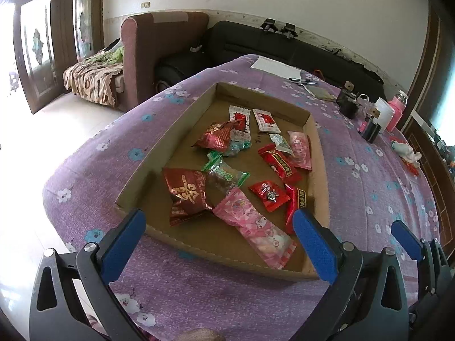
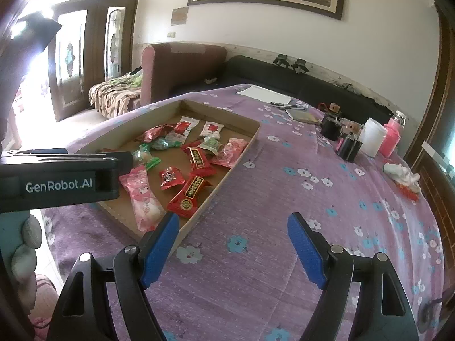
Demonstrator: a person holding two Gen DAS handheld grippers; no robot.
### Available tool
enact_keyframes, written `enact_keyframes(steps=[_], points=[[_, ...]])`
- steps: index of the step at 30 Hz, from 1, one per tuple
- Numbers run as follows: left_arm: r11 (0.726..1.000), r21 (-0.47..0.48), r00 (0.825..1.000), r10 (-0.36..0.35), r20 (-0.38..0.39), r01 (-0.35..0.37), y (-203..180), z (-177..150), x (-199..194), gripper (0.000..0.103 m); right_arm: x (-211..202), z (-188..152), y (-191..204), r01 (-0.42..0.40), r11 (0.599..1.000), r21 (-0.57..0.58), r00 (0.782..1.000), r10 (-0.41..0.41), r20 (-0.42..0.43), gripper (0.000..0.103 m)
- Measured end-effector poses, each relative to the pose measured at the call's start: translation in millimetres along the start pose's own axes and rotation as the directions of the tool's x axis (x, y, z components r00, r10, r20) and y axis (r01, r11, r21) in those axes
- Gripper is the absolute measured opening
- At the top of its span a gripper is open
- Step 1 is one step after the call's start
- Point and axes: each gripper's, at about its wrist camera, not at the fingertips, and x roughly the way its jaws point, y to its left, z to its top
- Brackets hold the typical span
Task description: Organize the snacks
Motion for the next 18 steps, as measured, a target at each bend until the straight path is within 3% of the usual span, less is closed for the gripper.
enact_keyframes(steps=[18], points=[[1.0,-0.015,1.0,-0.004,-0.018,0.003,5.8,0.8,4.3,0.103,2.2,1.7,13.6,-0.011,0.999,-0.049,1.0,0.01,-0.007,0.081]])
